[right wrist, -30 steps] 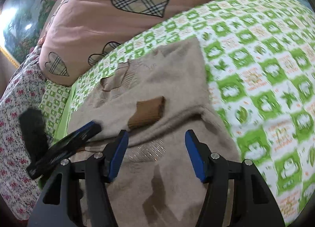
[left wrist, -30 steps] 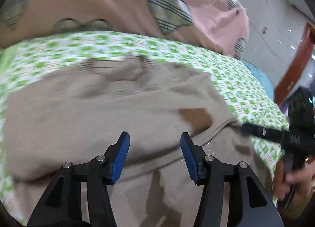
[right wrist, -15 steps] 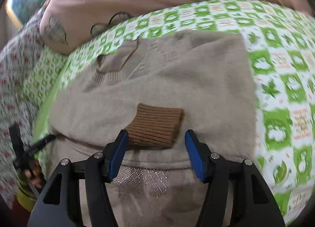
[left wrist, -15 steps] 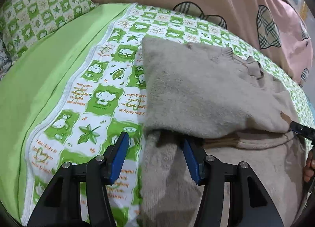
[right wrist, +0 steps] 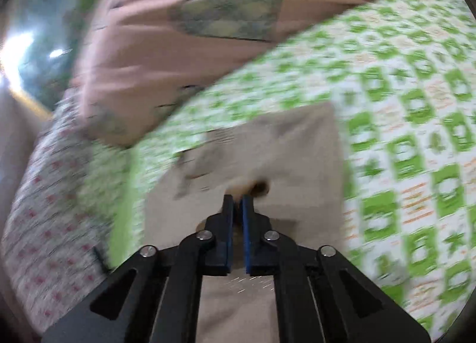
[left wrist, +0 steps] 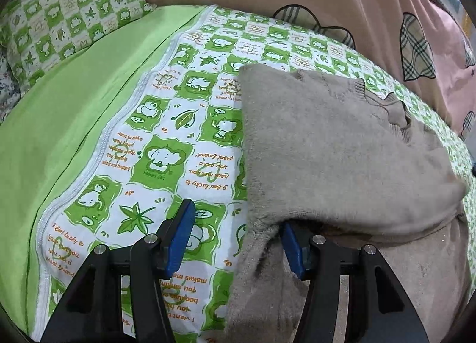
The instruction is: Fold small clothes
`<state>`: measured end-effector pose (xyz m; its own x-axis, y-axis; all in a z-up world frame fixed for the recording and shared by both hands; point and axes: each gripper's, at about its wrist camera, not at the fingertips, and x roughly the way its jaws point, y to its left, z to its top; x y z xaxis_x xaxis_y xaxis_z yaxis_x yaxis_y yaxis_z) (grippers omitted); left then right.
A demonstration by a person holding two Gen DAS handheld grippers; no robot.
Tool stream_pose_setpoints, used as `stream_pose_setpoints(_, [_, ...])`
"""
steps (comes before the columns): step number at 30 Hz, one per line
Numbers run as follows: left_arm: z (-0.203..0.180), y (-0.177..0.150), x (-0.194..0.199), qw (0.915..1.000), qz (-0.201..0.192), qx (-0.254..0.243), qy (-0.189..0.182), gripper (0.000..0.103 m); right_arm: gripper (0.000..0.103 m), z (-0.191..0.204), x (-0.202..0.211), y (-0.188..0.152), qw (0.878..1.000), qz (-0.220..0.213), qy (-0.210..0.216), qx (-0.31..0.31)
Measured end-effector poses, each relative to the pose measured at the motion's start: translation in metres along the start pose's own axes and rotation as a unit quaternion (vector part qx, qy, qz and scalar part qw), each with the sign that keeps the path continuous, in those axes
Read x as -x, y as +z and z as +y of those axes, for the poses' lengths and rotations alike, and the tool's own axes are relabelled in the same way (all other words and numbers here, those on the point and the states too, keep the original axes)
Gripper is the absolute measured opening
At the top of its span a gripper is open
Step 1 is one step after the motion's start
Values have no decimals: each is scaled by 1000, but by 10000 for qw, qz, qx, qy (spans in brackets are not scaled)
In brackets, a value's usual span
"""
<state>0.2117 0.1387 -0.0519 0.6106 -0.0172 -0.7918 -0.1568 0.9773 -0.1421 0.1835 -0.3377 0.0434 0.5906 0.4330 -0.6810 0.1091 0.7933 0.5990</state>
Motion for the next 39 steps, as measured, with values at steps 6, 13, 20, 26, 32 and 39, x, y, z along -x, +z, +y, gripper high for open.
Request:
stream_pose_setpoints(6, [2,-2,3,10000,12,20,-31,57,11,-10,-30,-17,9997,214,-112,-76])
stream_pose_setpoints(13, [-1,-3,1,10000,30,-16,72,57,49,5,-45,-54,9920,364,-831,873])
stream_pose_setpoints(20, [0,-4,2,9999,9,86,110,57,7,11,-6,-45,9956,-176,-393,833])
stream_pose_setpoints(26, [-2,-8,19,9986,146,-121,-490,56,11,-8,-35,-46,9913,299,-1050,730])
stream_pose_setpoints(32, [6,15,27,9920,148,65,-1250,64,42,6,-5,-58,9875,-292,-1250,910])
stream_pose_setpoints(39, [-10,57,-44,9867,661,246,-1467,60,43,42,-27,-81,9868,71,-705,1457])
